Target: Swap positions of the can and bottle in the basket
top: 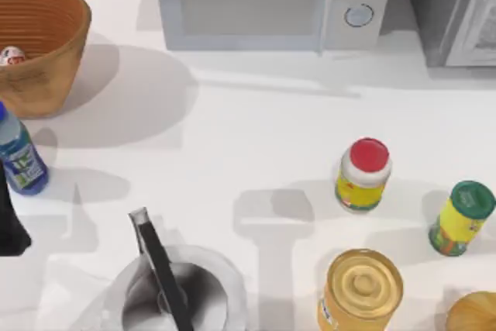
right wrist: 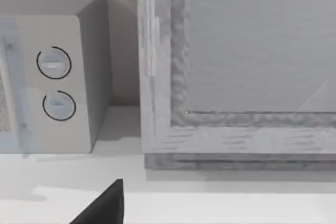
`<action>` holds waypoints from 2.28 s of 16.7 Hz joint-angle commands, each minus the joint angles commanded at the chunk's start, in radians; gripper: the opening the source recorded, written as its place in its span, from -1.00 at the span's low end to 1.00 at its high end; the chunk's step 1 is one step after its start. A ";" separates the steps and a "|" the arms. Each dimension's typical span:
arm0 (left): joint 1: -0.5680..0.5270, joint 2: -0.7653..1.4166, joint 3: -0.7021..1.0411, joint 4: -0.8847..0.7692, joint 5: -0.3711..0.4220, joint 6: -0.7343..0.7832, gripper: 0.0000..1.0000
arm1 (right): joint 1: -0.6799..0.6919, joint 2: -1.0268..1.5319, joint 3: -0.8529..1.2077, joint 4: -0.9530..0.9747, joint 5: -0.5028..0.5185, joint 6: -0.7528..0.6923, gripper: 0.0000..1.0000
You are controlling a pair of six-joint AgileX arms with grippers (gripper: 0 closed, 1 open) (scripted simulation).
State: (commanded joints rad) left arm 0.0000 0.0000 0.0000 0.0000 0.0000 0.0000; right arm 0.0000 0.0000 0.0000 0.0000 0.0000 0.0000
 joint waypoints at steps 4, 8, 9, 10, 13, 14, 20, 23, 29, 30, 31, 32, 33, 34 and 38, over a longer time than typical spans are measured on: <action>0.004 0.026 0.027 -0.015 0.000 0.000 1.00 | 0.000 0.000 0.000 0.000 0.000 0.000 1.00; 0.026 0.192 0.188 -0.109 0.004 -0.003 1.00 | 0.000 0.000 0.000 0.000 0.000 0.000 1.00; 0.034 0.254 0.247 -0.144 0.006 -0.004 1.00 | 0.000 0.000 0.000 0.000 0.000 0.000 1.00; 0.042 0.322 0.313 -0.183 0.007 -0.006 1.00 | 0.000 0.000 0.000 0.000 0.000 0.000 1.00; 0.069 0.567 0.547 -0.321 0.011 -0.011 1.00 | 0.000 0.000 0.000 0.000 0.000 0.000 1.00; 0.079 0.658 0.635 -0.372 0.012 -0.012 1.00 | 0.000 0.000 0.000 0.000 0.000 0.000 1.00; 0.132 1.260 1.223 -0.707 0.010 -0.004 1.00 | 0.000 0.000 0.000 0.000 0.000 0.000 1.00; 0.148 1.569 1.528 -0.877 0.011 0.014 1.00 | 0.000 0.000 0.000 0.000 0.000 0.000 1.00; 0.149 2.125 2.069 -1.177 0.031 0.078 1.00 | 0.000 0.000 0.000 0.000 0.000 0.000 1.00; 0.145 2.203 2.142 -1.219 0.037 0.090 1.00 | 0.000 0.000 0.000 0.000 0.000 0.000 1.00; 0.142 2.274 2.208 -1.256 0.043 0.102 1.00 | 0.000 0.000 0.000 0.000 0.000 0.000 1.00; 0.138 2.338 2.267 -1.290 0.049 0.112 1.00 | 0.000 0.000 0.000 0.000 0.000 0.000 1.00; 0.133 2.393 2.318 -1.319 0.056 0.123 1.00 | 0.000 0.000 0.000 0.000 0.000 0.000 1.00; 0.129 2.440 2.361 -1.344 0.062 0.132 1.00 | 0.000 0.000 0.000 0.000 0.000 0.000 1.00; 0.121 2.524 2.440 -1.391 0.075 0.149 1.00 | 0.000 0.000 0.000 0.000 0.000 0.000 1.00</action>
State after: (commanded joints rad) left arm 0.1209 2.5245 2.4396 -1.3908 0.0751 0.1490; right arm 0.0000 0.0000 0.0000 0.0000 0.0000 0.0000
